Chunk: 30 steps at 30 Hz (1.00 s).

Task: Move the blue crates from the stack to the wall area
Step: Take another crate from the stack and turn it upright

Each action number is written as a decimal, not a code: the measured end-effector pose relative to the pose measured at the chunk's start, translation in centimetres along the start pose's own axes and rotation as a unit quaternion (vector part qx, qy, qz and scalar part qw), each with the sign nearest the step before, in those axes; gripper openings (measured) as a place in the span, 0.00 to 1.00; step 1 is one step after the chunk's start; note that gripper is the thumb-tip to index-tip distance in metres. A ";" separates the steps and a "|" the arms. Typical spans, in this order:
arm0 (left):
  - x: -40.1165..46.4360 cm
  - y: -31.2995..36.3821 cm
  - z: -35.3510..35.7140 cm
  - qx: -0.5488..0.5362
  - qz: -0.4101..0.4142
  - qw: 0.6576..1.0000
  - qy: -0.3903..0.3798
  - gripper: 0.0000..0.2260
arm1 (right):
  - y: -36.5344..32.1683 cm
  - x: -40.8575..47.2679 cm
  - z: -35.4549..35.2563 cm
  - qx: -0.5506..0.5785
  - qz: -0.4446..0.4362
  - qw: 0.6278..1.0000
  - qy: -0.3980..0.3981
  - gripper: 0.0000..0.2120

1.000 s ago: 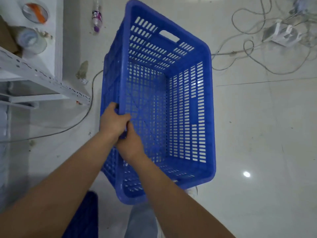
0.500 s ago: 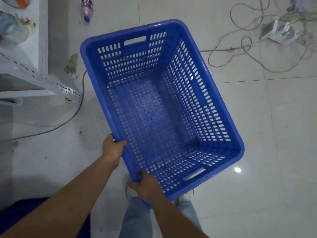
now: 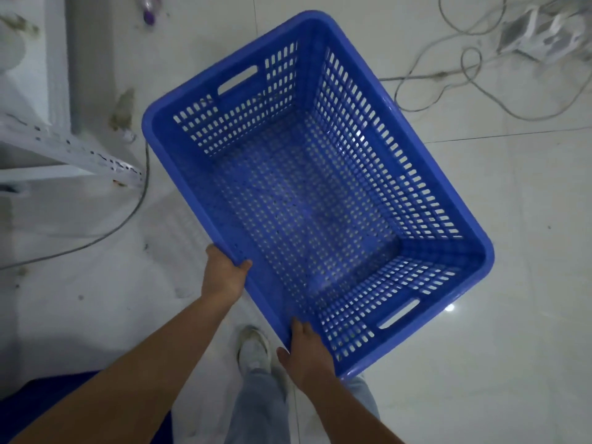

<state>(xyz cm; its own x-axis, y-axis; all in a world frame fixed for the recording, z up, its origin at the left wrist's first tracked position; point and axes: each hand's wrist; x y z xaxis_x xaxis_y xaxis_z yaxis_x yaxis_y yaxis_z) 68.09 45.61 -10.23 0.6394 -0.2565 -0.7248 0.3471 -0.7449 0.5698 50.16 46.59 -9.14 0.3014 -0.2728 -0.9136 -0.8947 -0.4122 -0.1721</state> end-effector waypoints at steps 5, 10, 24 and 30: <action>4.7 6.2 -2.0 0.595 0.273 0.755 -0.041 0.42 | -2.4 1.2 -0.8 -0.057 -0.071 0.994 0.060 0.34; 7.3 9.8 -3.5 0.739 0.137 0.608 -0.257 0.25 | -1.7 1.3 -0.2 -0.055 -0.091 0.992 0.069 0.37; 1.1 3.2 -1.4 0.737 0.149 0.601 -0.270 0.27 | 6.1 -1.4 0.1 -0.120 -0.102 0.987 0.036 0.32; -2.4 -0.1 0.1 0.690 0.132 0.661 -0.263 0.28 | 10.6 -2.3 -0.7 -0.178 -0.080 0.980 0.040 0.33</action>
<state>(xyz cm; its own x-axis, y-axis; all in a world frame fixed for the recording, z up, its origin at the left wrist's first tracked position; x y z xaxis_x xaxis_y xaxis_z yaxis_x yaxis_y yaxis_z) 66.51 46.25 -8.58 0.0997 -0.3979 -0.9120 -0.9181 -0.3900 0.0698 40.25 42.22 -8.57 0.4655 -0.2417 -0.8514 -0.6667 -0.7285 -0.1577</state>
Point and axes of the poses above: each hand's wrist, its own x-axis towards the middle knuckle, its own z-axis out of the palm, y = z × x, and after that the axes turned 14 degrees about -x, right-handed
